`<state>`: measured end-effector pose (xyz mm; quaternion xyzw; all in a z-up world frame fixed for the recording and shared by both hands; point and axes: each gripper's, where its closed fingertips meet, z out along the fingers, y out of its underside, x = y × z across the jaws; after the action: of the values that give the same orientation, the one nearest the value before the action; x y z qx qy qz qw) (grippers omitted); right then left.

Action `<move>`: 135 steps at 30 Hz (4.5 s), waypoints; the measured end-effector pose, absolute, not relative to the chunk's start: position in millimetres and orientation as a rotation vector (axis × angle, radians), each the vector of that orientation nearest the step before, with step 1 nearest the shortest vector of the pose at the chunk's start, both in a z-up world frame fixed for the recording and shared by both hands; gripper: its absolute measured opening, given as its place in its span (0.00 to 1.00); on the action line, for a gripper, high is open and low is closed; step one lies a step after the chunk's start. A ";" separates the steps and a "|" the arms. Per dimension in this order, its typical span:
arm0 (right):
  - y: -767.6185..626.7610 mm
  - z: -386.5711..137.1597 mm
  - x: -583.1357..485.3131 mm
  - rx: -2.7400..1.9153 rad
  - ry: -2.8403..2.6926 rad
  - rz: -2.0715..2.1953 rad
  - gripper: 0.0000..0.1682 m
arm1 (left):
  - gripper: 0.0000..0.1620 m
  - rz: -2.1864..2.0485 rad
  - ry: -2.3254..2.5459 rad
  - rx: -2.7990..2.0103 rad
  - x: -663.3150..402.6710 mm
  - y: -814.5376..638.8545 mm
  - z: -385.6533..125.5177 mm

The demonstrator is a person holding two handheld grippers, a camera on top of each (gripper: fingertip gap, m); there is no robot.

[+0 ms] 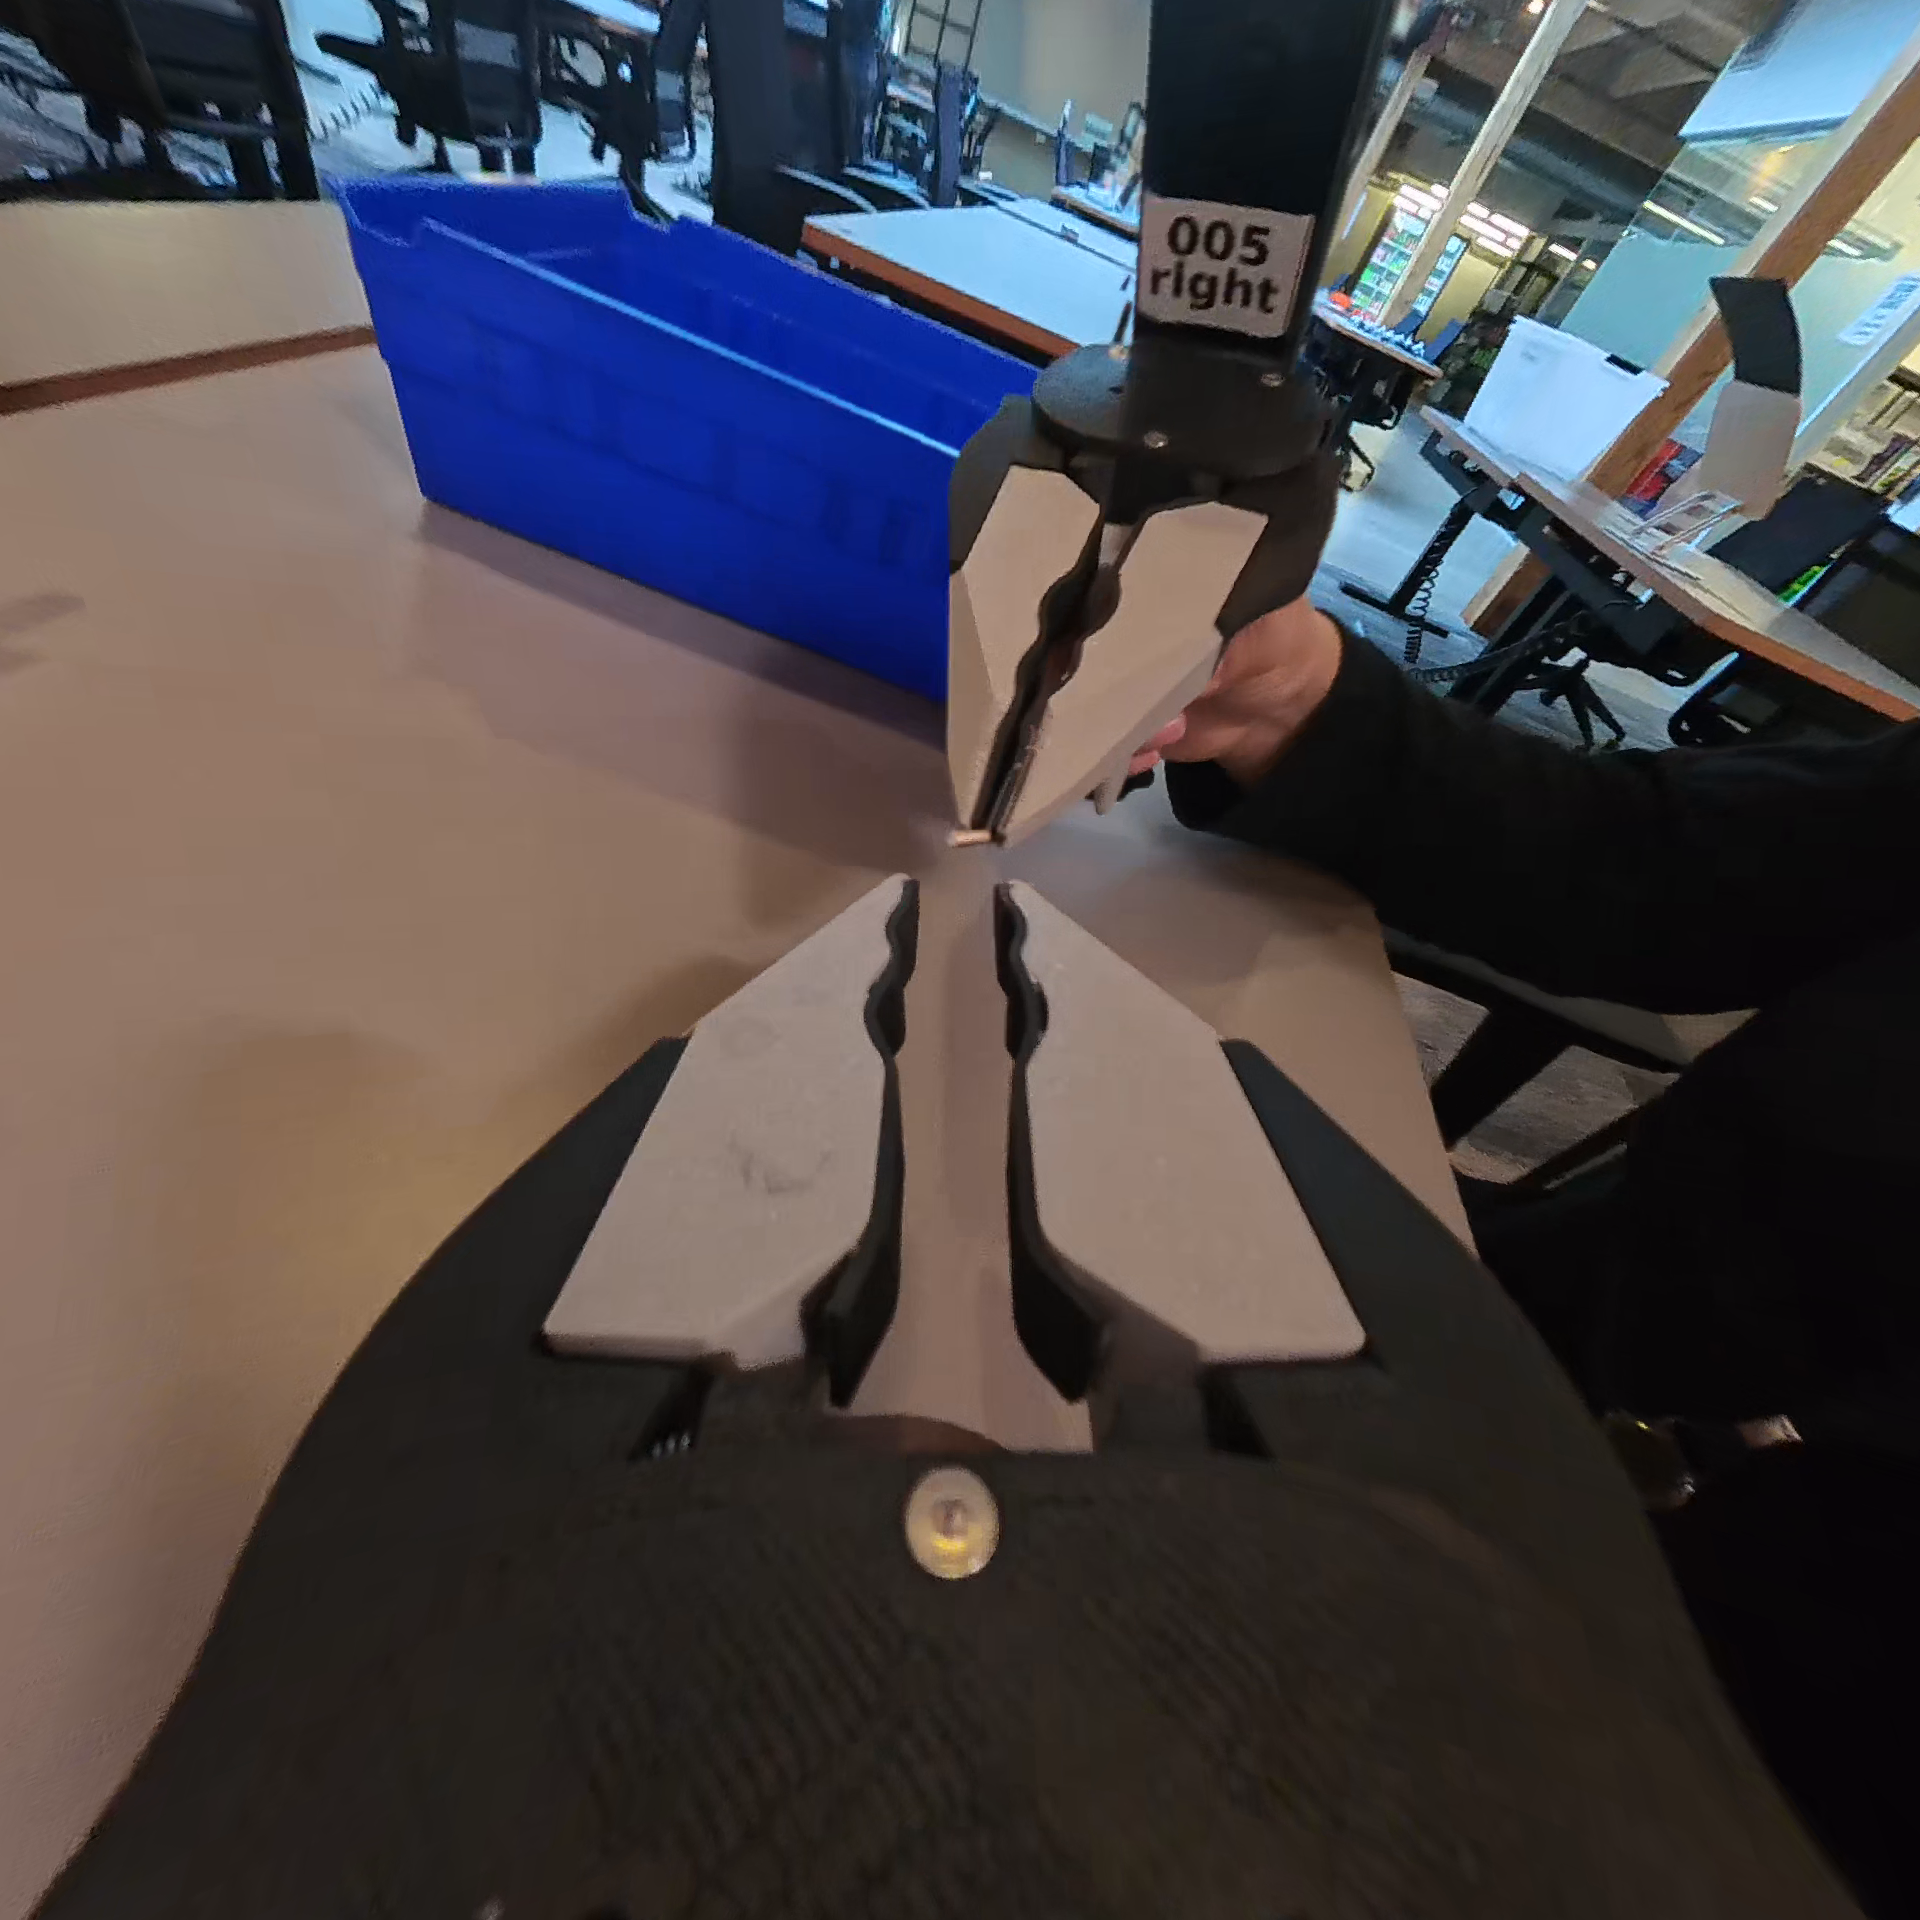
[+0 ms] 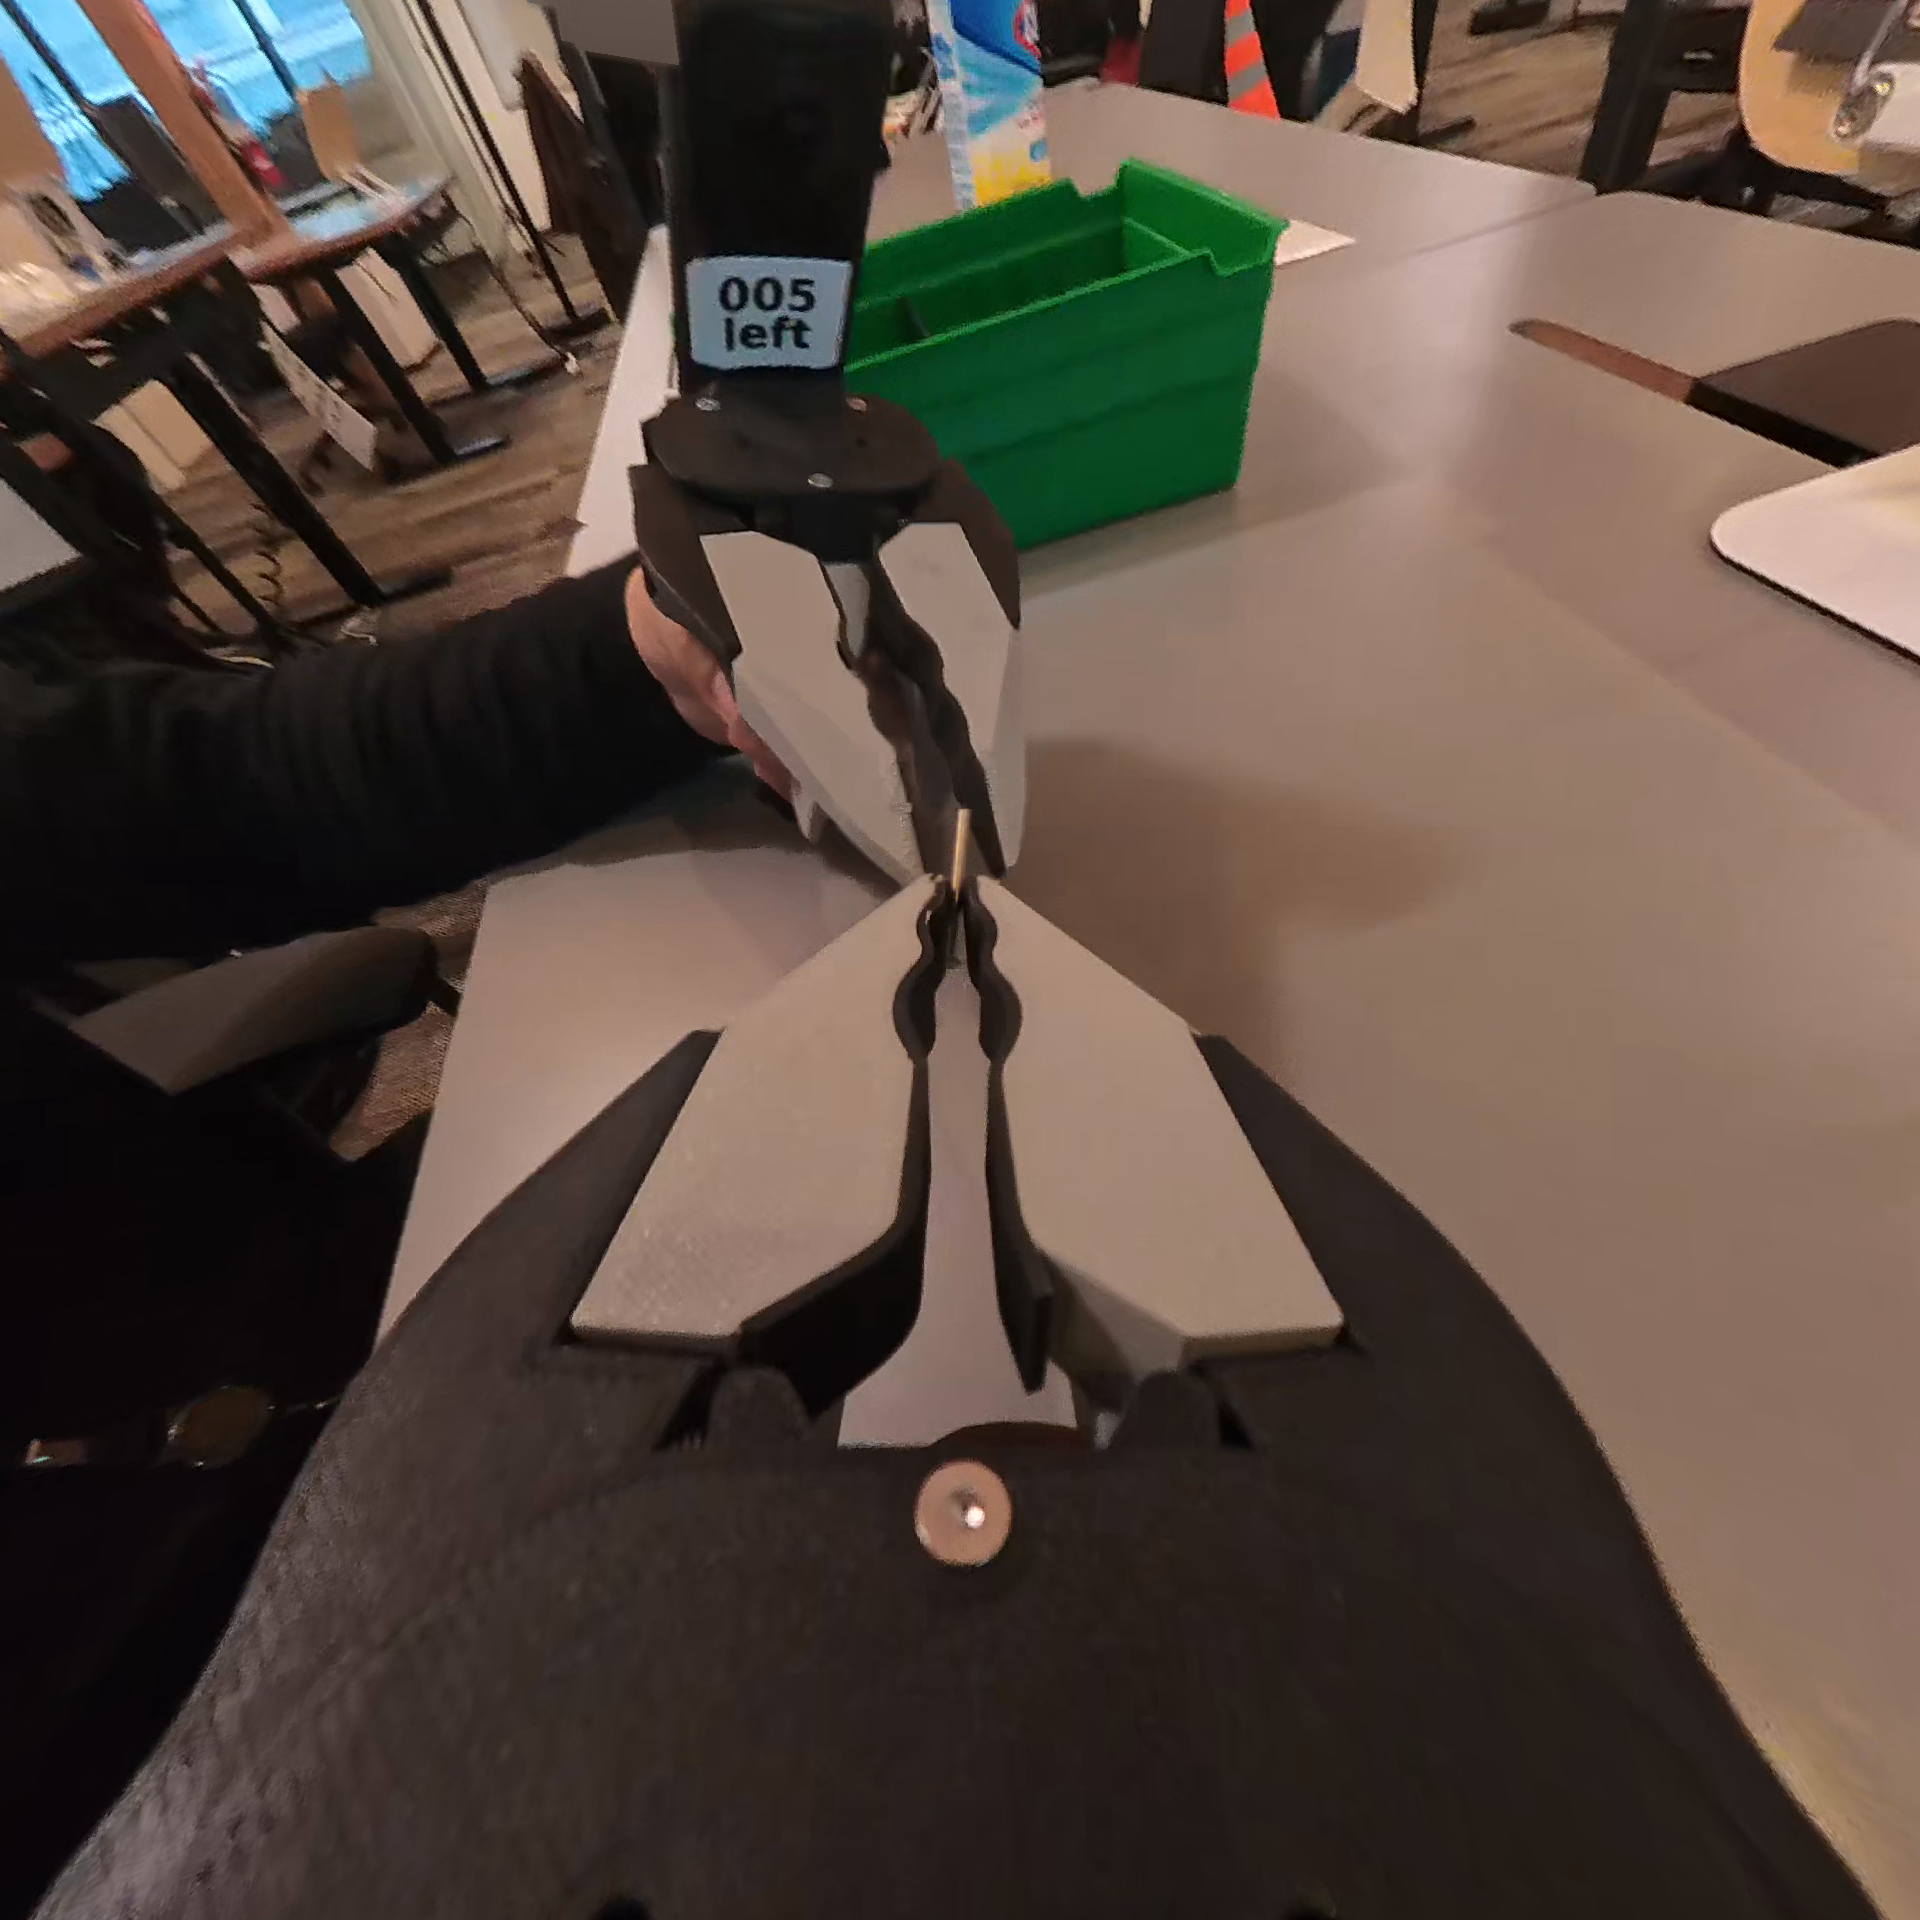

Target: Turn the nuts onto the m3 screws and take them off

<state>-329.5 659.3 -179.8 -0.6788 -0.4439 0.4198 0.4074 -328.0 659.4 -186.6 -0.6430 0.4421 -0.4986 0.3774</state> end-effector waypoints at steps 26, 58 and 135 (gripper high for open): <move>648.7 -169.0 -333.8 -1.642 -1.145 1.098 0.00 | 0.03 -1.396 1.091 -1.527 -325.3 648.7 -166.0; 650.5 -171.0 -329.3 -1.647 -1.165 1.062 0.03 | 0.01 -1.383 1.097 -1.487 -327.1 646.7 -161.5; 640.3 -190.1 -354.6 -1.651 -1.226 1.078 0.02 | 0.00 -1.367 1.081 -1.464 -326.6 644.4 -155.4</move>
<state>-354.6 640.3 -190.1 -0.6521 -0.4842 0.4258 0.3986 -326.6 644.4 -155.4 -0.5838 0.4310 -0.5453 0.4194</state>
